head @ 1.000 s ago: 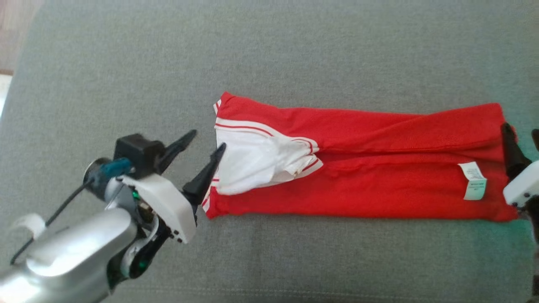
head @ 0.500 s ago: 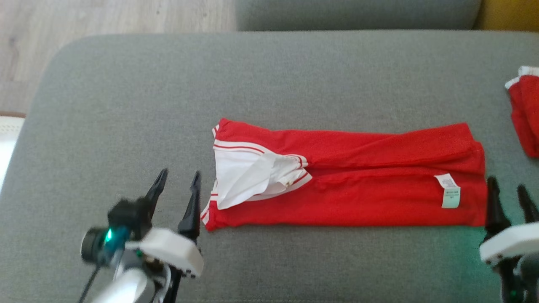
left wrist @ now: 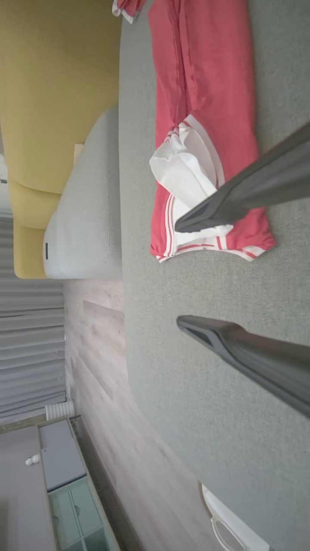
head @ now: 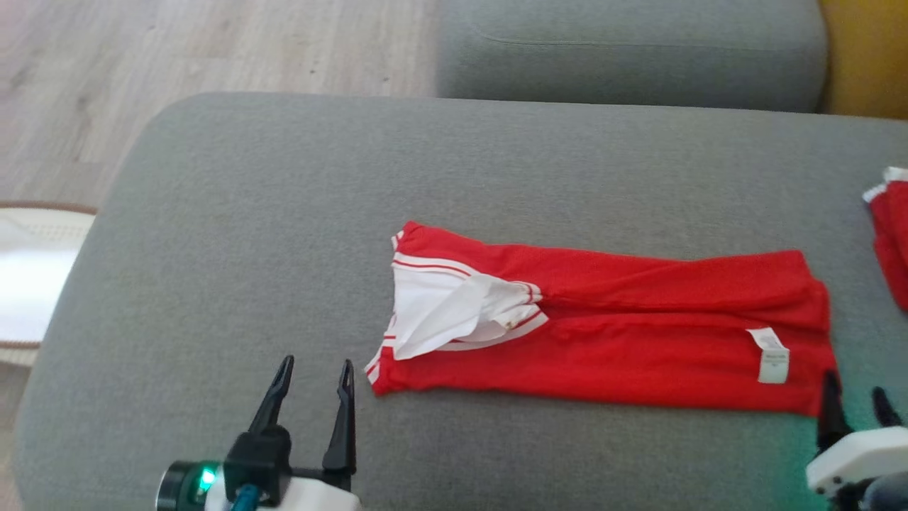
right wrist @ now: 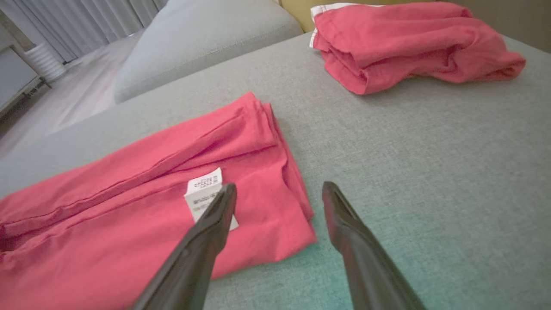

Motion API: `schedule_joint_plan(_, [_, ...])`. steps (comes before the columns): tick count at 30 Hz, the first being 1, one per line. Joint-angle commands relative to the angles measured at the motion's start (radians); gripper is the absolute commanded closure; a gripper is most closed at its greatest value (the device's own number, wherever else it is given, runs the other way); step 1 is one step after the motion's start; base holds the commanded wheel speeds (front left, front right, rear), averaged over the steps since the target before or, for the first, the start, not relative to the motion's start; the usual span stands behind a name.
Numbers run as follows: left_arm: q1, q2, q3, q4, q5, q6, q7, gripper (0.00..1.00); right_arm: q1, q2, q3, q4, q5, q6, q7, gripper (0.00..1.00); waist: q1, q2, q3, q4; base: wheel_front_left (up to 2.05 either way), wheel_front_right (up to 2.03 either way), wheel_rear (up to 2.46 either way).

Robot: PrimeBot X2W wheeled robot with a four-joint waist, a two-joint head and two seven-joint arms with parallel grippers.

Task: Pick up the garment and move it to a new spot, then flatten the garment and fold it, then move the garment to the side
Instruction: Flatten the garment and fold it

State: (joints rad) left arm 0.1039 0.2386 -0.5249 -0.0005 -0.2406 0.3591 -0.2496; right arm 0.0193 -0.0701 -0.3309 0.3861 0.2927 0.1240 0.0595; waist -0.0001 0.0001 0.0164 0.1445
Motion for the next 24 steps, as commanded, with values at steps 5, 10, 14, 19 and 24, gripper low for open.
schedule_joint_plan(5, [-0.022, -0.039, 0.084, -0.044, 0.080, -0.032, -0.012, 0.00, -0.170, -0.019, -0.066, 0.062, -0.079, 0.007, 0.050, 0.00, 0.0001, -0.0001, 0.021, 0.048, 0.00, 0.00, 0.00])
schedule_joint_plan(10, [-0.021, -0.070, 0.099, -0.047, 0.122, -0.068, -0.012, 0.00, -0.268, -0.042, -0.121, 0.139, -0.123, 0.007, 0.087, 0.00, 0.0001, -0.0001, 0.052, 0.076, 0.00, 0.00, 0.00])
schedule_joint_plan(14, [-0.027, -0.090, 0.107, -0.037, 0.144, -0.093, -0.012, 0.00, -0.323, -0.062, -0.174, 0.213, -0.171, 0.007, 0.116, 0.00, 0.0001, -0.0001, 0.066, 0.092, 0.00, 0.00, 0.00])
schedule_joint_plan(19, [-0.031, -0.111, 0.121, -0.027, 0.156, -0.119, -0.012, 0.00, -0.346, -0.061, -0.231, 0.287, -0.226, 0.007, 0.141, 0.00, 0.0001, -0.0001, 0.070, 0.106, 0.00, 0.00, 0.00])
schedule_joint_plan(24, [-0.024, -0.123, 0.132, -0.017, 0.163, -0.135, -0.012, 0.00, -0.348, -0.052, -0.267, 0.339, -0.240, 0.007, 0.152, 0.08, 0.0001, -0.0001, 0.062, 0.107, 0.00, 0.00, 0.00])
